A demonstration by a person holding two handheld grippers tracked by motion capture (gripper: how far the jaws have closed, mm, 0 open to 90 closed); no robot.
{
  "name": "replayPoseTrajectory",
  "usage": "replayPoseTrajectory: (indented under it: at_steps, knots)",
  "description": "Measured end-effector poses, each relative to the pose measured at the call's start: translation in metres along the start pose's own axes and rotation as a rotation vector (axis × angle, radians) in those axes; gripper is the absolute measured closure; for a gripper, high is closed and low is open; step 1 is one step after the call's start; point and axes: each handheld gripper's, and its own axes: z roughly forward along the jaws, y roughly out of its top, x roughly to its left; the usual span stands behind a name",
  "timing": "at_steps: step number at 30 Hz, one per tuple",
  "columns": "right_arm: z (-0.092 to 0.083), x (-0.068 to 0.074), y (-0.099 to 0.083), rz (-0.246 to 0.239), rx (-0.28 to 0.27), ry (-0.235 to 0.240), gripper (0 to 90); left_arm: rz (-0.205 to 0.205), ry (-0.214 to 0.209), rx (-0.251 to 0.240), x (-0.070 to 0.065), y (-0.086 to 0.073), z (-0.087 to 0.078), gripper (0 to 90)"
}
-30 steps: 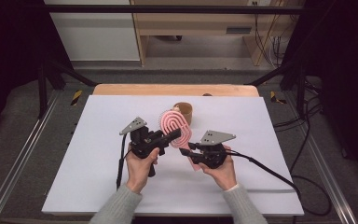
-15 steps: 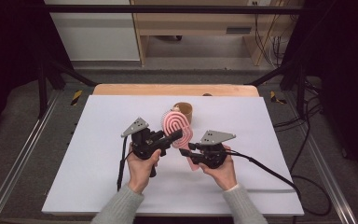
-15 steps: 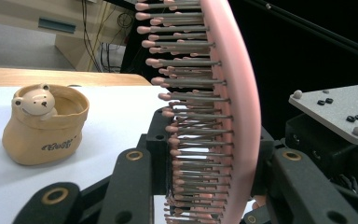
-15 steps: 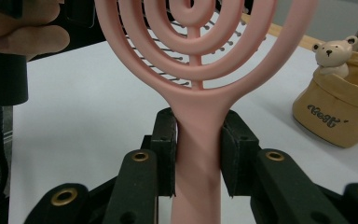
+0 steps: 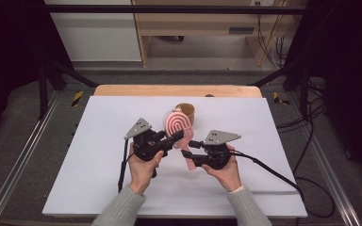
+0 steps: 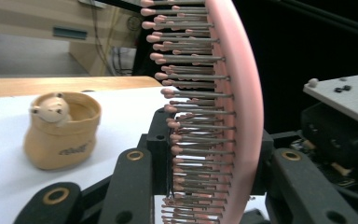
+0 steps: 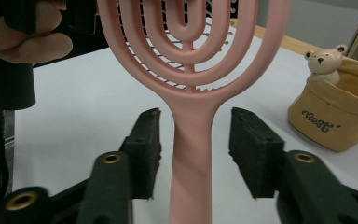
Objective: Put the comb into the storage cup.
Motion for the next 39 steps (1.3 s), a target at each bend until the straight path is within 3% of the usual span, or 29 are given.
replayPoseTrajectory:
  at_steps: [6,10,14,23,29,39]
  knots:
    - [0.003,-0.002,-0.001,-0.003,-0.012,-0.061,22.7,0.039,0.050,0.001,0.000,0.002,-0.001,63.5]
    - [0.006,-0.002,-0.002,0.023,-0.005,-0.083,8.7,0.053,0.076,0.007,-0.002,0.004,0.000,63.5]
    - [0.006,-0.003,-0.002,0.050,0.006,-0.108,3.0,0.060,0.093,0.008,-0.004,0.004,0.001,63.5]
    - [0.008,-0.003,-0.002,0.059,0.014,-0.112,2.0,0.084,0.107,0.018,-0.015,0.004,0.009,63.5]
    - [0.008,-0.003,-0.003,0.062,0.012,-0.126,6.2,0.087,0.105,0.023,-0.021,0.003,0.014,63.5]
    - [0.010,-0.002,-0.004,0.054,0.015,-0.110,25.7,0.094,0.102,0.030,-0.029,0.000,0.022,63.5]
